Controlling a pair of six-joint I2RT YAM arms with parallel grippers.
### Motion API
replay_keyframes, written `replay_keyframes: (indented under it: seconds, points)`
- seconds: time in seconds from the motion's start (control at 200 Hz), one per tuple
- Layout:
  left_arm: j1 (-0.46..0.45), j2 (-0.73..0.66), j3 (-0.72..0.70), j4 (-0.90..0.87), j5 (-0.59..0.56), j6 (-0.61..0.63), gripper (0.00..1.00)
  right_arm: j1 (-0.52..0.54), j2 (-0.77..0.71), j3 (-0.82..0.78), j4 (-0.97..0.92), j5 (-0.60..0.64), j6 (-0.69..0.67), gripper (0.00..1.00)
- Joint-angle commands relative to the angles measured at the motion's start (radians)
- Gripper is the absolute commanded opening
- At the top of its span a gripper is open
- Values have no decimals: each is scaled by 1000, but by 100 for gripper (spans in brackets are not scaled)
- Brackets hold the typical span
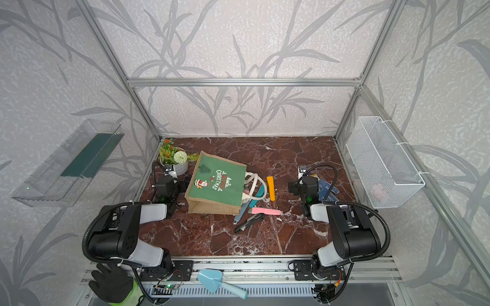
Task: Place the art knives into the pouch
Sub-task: Adjust the pouch at the center of the board.
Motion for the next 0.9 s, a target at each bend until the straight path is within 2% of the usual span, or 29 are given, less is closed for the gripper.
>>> replay_keyframes:
  seconds: [0.0, 0.425, 0.52, 0.895]
  points:
    - [-2, 5, -6, 29, 1, 12, 99, 0, -14, 18, 0, 6, -6, 99]
    - [2, 5, -5, 27, 7, 11, 99, -1, -14, 20, -1, 6, -4, 99]
    - [1, 6, -5, 27, 7, 11, 99, -38, -16, 24, -16, -71, 12, 99]
    - [0, 5, -4, 27, 3, 13, 99, -38, -18, 24, -16, -72, 9, 99]
